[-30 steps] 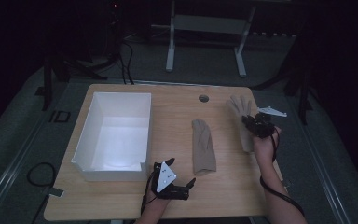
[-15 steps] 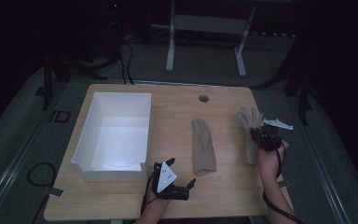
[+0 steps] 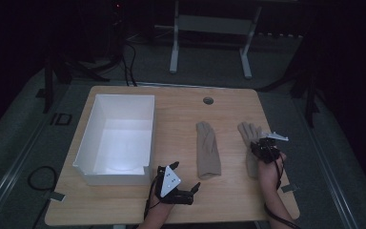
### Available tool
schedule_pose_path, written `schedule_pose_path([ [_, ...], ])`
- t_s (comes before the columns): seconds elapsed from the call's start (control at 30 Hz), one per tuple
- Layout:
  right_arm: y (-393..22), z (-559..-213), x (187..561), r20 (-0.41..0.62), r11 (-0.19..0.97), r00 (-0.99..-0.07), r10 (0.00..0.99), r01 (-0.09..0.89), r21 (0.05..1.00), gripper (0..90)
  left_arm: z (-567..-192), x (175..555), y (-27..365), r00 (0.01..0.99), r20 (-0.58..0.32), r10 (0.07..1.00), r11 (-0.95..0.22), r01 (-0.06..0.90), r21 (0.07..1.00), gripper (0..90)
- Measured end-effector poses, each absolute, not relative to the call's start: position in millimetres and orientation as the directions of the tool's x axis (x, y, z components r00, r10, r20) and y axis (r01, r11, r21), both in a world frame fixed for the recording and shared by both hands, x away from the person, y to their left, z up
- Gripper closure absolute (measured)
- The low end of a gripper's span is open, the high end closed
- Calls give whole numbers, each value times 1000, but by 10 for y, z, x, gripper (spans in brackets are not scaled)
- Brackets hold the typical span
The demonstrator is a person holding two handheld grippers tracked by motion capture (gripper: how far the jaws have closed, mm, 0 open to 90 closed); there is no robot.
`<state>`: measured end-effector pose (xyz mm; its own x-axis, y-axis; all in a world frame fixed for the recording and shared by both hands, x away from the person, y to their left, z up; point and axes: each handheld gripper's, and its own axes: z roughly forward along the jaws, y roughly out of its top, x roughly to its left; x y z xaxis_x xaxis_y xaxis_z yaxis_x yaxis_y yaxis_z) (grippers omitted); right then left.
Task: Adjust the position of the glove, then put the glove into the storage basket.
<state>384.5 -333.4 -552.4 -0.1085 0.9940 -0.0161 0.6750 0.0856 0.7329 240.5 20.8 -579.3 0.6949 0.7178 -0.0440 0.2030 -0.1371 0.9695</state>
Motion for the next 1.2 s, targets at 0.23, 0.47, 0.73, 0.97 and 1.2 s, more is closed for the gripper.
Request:
schedule_pose_path([
  [0.23, -3337, -5540, 3835, -11, 101, -137, 991, 672, 734, 621, -5792, 2403, 208, 697, -43, 716, -139, 203, 969, 3],
  [0.47, -3416, -5351, 3822, -8, 154, -224, 975, 647, 747, 524, -5793, 2404, 206, 696, -44, 716, -137, 203, 970, 3],
  [0.73, -3614, -5121, 3821, -37, 283, -403, 914, 572, 770, 534, -5793, 2403, 205, 696, -43, 717, -139, 203, 969, 3],
  [0.97, -3681, -5318, 3830, -14, 322, -462, 887, 597, 734, 544, -5793, 2406, 206, 696, -47, 717, -136, 205, 969, 3],
  [1.2, -3665, -5523, 3856, -15, 321, -442, 897, 626, 711, 550, -5793, 2403, 204, 696, -45, 717, -137, 204, 969, 3],
])
